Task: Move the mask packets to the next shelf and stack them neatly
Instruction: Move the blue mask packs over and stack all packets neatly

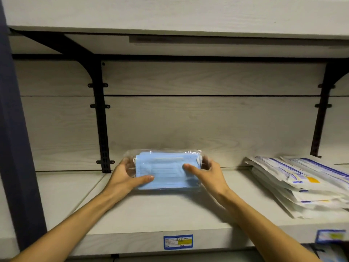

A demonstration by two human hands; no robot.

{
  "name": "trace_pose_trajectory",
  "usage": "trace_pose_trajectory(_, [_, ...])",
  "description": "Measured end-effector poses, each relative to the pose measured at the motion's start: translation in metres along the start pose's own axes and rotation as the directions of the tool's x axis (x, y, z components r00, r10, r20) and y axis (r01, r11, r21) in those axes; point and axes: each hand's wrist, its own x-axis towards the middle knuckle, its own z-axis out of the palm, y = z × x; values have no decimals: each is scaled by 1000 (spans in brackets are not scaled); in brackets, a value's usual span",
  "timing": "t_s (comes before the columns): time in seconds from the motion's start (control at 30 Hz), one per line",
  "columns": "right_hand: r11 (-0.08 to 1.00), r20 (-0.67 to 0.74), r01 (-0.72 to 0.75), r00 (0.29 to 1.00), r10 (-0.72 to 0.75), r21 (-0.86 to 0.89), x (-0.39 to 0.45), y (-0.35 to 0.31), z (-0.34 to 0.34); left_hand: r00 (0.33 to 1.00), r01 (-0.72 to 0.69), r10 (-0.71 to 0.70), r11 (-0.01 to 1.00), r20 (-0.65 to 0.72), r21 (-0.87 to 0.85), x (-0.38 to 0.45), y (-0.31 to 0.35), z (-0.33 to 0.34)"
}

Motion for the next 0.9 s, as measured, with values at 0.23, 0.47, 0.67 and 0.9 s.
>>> trace_pose_trajectory(0.23, [992,64,14,998,-6,-128,-6,13,-1,991,14,-31,992,129,129,-11,-13,-2])
trace_pose_trajectory(0.47, [982,16,-31,999,35,-184,-8,0,-3,988,79,-96,988,123,135,-14,1,-4])
trace_pose_trajectory(0.67, [902,34,-247,960,277,-355,-4,-20,-10,979,161,-184,961,85,226,-5,21,-7])
trace_pose_trajectory(0.9, [740,73,-285,909,411,-609,-10,-29,-17,992,123,-98,844,-76,523,-18,21,-1])
